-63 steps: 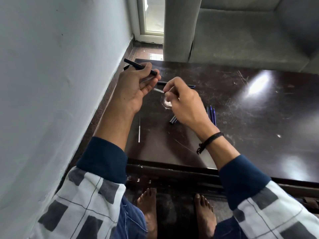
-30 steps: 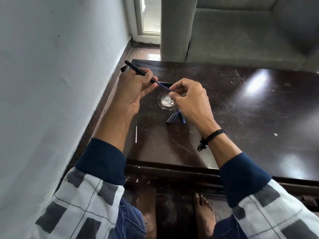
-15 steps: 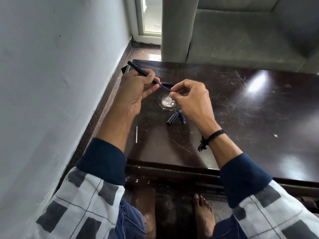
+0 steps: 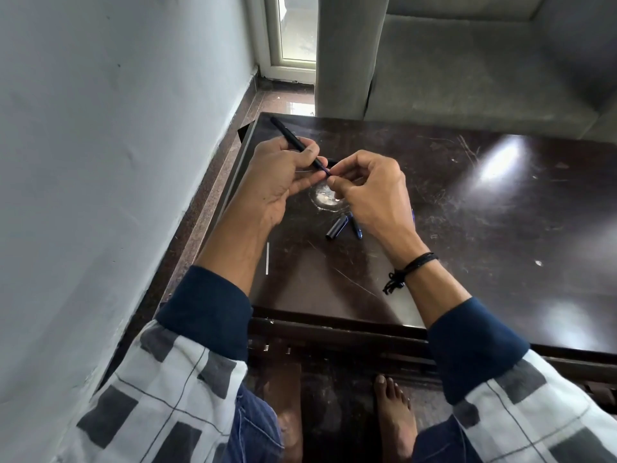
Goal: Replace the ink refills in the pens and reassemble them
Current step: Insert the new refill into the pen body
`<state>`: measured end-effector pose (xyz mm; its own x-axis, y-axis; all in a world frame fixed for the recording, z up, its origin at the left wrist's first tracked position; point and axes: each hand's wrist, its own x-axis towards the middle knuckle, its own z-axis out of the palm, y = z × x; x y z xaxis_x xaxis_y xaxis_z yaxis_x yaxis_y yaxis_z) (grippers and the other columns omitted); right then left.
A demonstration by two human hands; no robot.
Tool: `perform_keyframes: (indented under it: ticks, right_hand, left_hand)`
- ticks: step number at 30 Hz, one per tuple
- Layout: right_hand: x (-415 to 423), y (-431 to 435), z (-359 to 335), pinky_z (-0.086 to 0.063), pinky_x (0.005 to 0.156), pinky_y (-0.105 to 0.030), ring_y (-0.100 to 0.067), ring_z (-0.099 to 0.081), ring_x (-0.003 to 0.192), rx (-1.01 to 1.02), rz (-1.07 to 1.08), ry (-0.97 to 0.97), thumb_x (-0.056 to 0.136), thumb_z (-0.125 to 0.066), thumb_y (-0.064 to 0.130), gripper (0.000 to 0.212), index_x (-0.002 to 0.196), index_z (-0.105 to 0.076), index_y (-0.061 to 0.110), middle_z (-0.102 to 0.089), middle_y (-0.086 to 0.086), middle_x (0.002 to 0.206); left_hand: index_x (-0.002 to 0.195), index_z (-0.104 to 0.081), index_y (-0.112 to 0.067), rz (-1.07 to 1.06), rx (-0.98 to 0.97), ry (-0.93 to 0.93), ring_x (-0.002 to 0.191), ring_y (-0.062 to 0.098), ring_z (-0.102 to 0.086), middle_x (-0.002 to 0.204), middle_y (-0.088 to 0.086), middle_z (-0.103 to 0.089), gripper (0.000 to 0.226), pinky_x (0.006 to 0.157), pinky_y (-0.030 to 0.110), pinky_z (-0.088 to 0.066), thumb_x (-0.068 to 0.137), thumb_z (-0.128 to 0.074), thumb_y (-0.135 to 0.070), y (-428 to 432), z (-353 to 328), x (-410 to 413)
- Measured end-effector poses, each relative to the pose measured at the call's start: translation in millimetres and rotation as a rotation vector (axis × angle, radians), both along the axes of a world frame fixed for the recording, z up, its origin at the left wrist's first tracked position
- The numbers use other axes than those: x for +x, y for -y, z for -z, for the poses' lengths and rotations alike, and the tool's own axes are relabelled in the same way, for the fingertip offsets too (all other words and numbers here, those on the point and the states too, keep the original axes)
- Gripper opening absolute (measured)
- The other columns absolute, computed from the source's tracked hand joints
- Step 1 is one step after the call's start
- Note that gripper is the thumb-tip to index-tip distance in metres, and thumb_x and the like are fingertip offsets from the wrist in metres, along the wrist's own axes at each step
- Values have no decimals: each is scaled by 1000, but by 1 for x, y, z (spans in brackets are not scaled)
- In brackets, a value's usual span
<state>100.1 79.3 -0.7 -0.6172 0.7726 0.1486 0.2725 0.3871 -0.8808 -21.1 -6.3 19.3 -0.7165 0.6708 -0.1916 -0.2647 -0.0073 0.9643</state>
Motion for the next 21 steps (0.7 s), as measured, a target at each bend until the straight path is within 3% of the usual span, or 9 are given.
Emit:
perform_keyframes:
  ticks: [4, 11, 17, 21]
  right_hand:
    - [1, -2, -3, -60, 69, -31, -12, -73, 74, -30, -2, -7, 87, -80, 26, 8, 85, -72, 27, -75, 3, 77]
    - [3, -12, -2, -61, 81, -45, -12, -73, 75, -54, 79, 58, 84, -75, 27, 7, 78, -72, 27, -74, 7, 74]
    - [4, -12, 0, -52, 74, -29, -6, -67, 75, 40, -28, 252, 84, -75, 27, 1, 84, -74, 26, -70, 13, 73]
    - [2, -6, 4, -49, 76, -28, -6, -65, 80, 112, -140, 337, 83, -78, 32, 8, 89, -74, 28, -67, 16, 75]
  left_hand:
    - [95, -65, -6, -3, 9, -5, 83, 22, -75, 85, 14, -72, 4, 73, 29, -61, 93, -65, -2, 0, -1, -1]
    - [93, -65, -6, -104, 37, -3, 83, 21, -74, 87, 15, -72, 3, 73, 28, -62, 94, -64, -3, 4, -5, -9]
    - [91, -67, -10, -123, 13, -32, 84, 19, -75, 87, 11, -74, 5, 73, 26, -60, 94, -66, -6, 6, -2, -16]
    - [92, -67, -11, -83, 7, -43, 89, 21, -76, 86, 10, -75, 4, 75, 27, -61, 94, -66, -8, 5, -1, -13]
